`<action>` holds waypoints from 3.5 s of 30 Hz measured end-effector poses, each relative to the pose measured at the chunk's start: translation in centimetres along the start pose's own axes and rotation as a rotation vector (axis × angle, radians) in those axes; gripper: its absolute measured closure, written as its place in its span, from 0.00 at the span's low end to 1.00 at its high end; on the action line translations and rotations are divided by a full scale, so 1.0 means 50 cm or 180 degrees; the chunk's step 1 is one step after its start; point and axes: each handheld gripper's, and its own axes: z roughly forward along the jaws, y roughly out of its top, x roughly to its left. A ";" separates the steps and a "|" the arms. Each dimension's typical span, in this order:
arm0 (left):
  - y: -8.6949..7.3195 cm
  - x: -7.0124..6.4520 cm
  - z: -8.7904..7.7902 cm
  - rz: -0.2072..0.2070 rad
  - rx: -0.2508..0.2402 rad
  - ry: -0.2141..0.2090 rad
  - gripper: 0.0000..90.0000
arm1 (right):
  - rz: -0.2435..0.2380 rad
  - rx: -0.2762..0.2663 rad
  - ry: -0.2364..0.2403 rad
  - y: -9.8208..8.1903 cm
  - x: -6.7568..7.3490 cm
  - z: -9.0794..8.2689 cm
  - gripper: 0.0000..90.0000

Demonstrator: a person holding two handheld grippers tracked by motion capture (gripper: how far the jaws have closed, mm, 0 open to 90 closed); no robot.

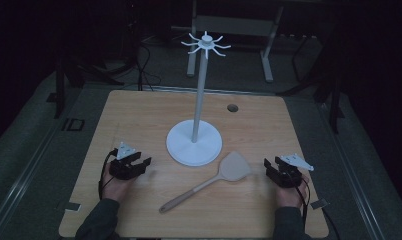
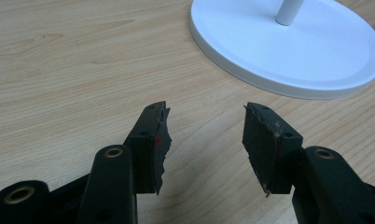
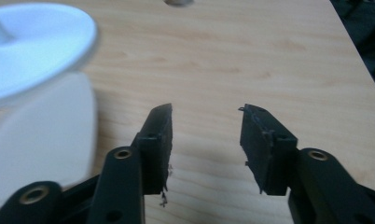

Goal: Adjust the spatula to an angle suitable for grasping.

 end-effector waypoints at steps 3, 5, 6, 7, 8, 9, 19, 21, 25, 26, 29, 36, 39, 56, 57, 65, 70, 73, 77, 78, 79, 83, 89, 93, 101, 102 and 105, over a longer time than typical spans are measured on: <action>0.001 -0.002 0.001 0.0020 0.0007 -0.0009 0.56 | -0.0036 -0.0047 0.0118 0.022 0.010 -0.013 0.64; 0.001 -0.002 0.001 0.0020 0.0007 -0.0009 0.56 | -0.0068 -0.0070 0.0154 0.029 0.014 -0.016 0.64; 0.001 -0.002 0.001 0.0019 0.0004 -0.0013 0.56 | -0.0130 -0.0105 0.0209 0.043 0.025 -0.022 0.67; 0.001 -0.001 0.001 0.0016 -0.0002 -0.0013 0.56 | -0.0153 -0.0114 0.0226 0.048 0.029 -0.022 0.68; 0.001 -0.001 0.000 0.0017 -0.0001 -0.0010 0.56 | -0.0174 -0.0116 0.0247 0.054 0.034 -0.022 0.69; 0.000 0.000 0.000 0.0006 -0.0009 -0.0007 0.56 | -0.0192 -0.0117 0.0258 0.058 0.037 -0.021 0.71; 0.001 -0.002 0.000 0.0017 -0.0006 -0.0014 0.56 | -0.0451 -0.0007 0.0393 0.100 0.083 0.028 0.95; 0.001 -0.001 0.000 0.0021 -0.0004 -0.0011 0.56 | -0.0549 0.0036 0.0392 0.106 0.097 0.044 0.99; 0.001 -0.001 -0.001 0.0024 -0.0009 -0.0017 0.56 | -0.0612 0.0139 0.0447 0.114 0.118 0.073 1.00; 0.001 -0.001 -0.001 0.0021 -0.0008 -0.0018 0.56 | -0.0639 0.0153 0.0452 0.116 0.124 0.081 1.00; 0.002 0.000 -0.001 0.0012 -0.0017 -0.0023 0.56 | -0.0663 0.0232 0.0498 0.121 0.140 0.102 1.00; 0.002 0.000 -0.001 0.0007 -0.0021 -0.0023 0.56 | -0.0680 0.0463 0.0534 0.127 0.164 0.149 1.00; 0.002 0.001 -0.002 0.0004 -0.0024 -0.0026 0.56 | -0.0752 0.0532 0.0523 0.130 0.175 0.163 1.00; 0.001 0.002 -0.003 -0.0006 -0.0039 -0.0021 0.56 | -0.0847 0.0697 0.0507 0.116 0.169 0.172 1.00; 0.002 0.002 -0.003 -0.0004 -0.0037 -0.0022 0.56 | -0.0840 0.0696 0.0497 0.114 0.168 0.171 1.00; 0.002 0.003 -0.003 -0.0010 -0.0038 -0.0019 0.56 | -0.0814 0.0751 0.0467 0.100 0.150 0.161 1.00; 0.002 0.002 -0.002 -0.0006 -0.0031 -0.0014 0.56 | -0.0778 0.0771 0.0483 0.094 0.141 0.147 1.00; 0.002 0.002 -0.002 -0.0004 -0.0027 -0.0018 0.56 | -0.0761 0.0789 0.0510 0.090 0.134 0.137 1.00; 0.002 0.002 -0.002 -0.0005 -0.0025 -0.0016 0.56 | -0.0798 0.0827 0.0518 0.085 0.130 0.126 1.00; 0.002 0.002 -0.002 -0.0005 -0.0025 -0.0016 0.56 | -0.0798 0.0827 0.0518 0.085 0.130 0.126 1.00; 0.002 0.002 -0.002 -0.0003 -0.0024 -0.0016 0.56 | -0.0801 0.0851 0.0532 0.082 0.127 0.119 1.00; 0.002 0.001 -0.002 -0.0001 -0.0022 -0.0017 0.56 | -0.0787 0.0892 0.0627 0.076 0.125 0.113 1.00; 0.002 0.002 -0.003 -0.0010 -0.0036 -0.0012 0.56 | -0.0893 0.0939 0.0711 0.072 0.142 0.112 1.00; 0.002 0.003 -0.003 -0.0017 -0.0042 -0.0015 0.56 | -0.0984 0.0949 0.0723 0.070 0.148 0.105 1.00; 0.002 0.001 -0.003 -0.0004 -0.0032 -0.0011 0.56 | -0.1143 0.0710 0.0948 0.061 0.175 0.057 0.98; 0.002 0.001 -0.003 -0.0003 -0.0034 -0.0012 0.56 | -0.1200 0.0716 0.0970 0.057 0.182 0.050 0.98; 0.001 0.002 -0.003 -0.0022 -0.0044 -0.0012 0.56 | -0.1314 0.0757 0.0996 0.040 0.196 0.034 0.98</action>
